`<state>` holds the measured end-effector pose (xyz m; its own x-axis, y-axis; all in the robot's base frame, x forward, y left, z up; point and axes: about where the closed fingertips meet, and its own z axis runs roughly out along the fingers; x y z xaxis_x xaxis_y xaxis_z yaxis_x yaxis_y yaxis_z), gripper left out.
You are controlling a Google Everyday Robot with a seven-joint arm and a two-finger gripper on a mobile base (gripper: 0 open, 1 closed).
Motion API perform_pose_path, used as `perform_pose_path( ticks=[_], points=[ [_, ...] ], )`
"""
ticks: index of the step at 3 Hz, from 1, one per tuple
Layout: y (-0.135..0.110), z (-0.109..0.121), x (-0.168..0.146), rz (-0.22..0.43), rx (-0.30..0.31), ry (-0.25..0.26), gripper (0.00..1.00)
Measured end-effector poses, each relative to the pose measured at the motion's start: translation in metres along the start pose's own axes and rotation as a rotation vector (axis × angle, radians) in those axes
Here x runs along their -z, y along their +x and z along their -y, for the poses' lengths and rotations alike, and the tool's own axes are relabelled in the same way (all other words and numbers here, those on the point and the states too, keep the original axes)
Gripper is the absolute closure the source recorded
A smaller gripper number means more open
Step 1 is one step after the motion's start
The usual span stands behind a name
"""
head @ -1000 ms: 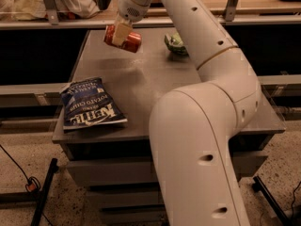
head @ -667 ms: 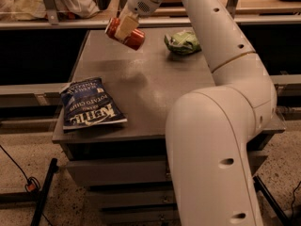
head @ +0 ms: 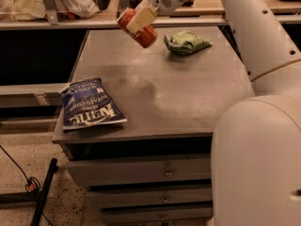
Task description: Place coke can upright
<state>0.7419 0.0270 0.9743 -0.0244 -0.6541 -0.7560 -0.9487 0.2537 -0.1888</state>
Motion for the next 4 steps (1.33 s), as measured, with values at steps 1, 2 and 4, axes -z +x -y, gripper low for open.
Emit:
perform_pose_path(
  ticks=[1,2,4],
  points=[
    [0.018,-0.017,0.019,0.067,-0.063,-0.010,1.00],
    [0.038,-0.034,0.033,0.181,-0.105,-0.053,1.00],
    [0.052,-0.047,0.049,0.320,-0.139,-0.091,1.00]
  ],
)
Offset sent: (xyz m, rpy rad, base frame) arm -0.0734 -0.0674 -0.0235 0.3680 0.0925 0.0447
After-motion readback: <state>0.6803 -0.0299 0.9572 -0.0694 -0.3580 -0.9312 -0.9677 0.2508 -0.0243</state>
